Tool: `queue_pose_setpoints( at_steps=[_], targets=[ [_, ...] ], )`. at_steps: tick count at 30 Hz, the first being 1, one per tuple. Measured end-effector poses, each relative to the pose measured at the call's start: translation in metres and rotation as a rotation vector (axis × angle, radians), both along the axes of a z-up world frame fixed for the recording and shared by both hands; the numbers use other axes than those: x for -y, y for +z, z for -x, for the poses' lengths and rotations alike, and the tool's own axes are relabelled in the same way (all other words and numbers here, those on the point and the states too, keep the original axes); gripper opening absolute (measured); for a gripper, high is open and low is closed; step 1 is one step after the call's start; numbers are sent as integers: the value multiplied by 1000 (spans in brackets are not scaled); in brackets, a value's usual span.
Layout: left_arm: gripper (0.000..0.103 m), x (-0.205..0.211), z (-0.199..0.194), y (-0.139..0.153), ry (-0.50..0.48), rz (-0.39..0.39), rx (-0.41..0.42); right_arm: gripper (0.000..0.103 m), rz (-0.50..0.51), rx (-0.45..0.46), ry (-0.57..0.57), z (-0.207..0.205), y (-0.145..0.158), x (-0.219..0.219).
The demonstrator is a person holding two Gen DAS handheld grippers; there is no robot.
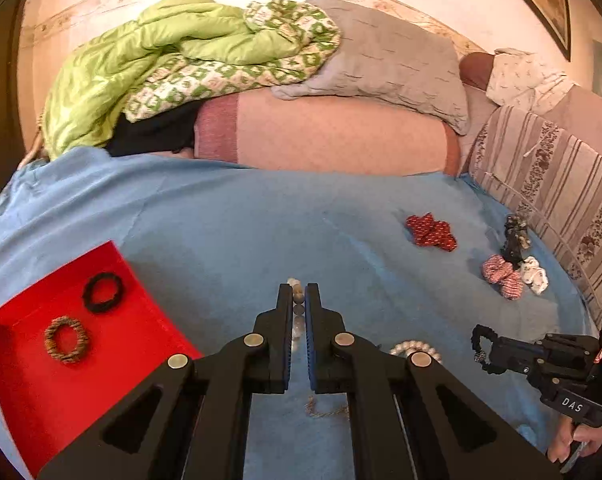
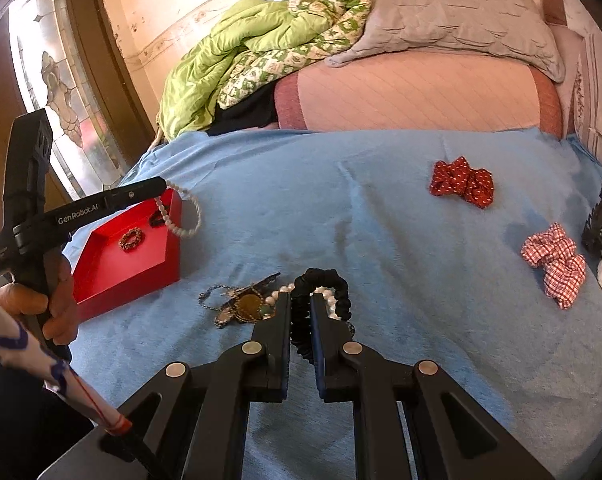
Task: Organize jewelry
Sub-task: 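Carry the pearl bracelet with the left tool to the tray while the right tool carries the hair tie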
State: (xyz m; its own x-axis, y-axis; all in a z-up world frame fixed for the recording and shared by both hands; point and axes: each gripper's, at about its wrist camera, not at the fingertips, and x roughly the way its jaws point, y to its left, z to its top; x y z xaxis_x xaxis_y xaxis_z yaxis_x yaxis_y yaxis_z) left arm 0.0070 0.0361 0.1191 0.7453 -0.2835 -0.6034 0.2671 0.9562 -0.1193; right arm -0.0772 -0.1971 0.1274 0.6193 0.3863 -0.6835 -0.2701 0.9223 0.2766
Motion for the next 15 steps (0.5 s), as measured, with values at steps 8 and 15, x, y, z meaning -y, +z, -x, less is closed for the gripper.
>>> queue_pose_setpoints(
  at_steps=[8, 15],
  targets=[
    [6, -46, 13, -1, 147, -48, -2, 11, -4, 2, 37, 0, 7, -31],
    [6, -96, 27, 6, 300, -127, 55, 11, -8, 3, 97, -3, 17, -77]
  ],
)
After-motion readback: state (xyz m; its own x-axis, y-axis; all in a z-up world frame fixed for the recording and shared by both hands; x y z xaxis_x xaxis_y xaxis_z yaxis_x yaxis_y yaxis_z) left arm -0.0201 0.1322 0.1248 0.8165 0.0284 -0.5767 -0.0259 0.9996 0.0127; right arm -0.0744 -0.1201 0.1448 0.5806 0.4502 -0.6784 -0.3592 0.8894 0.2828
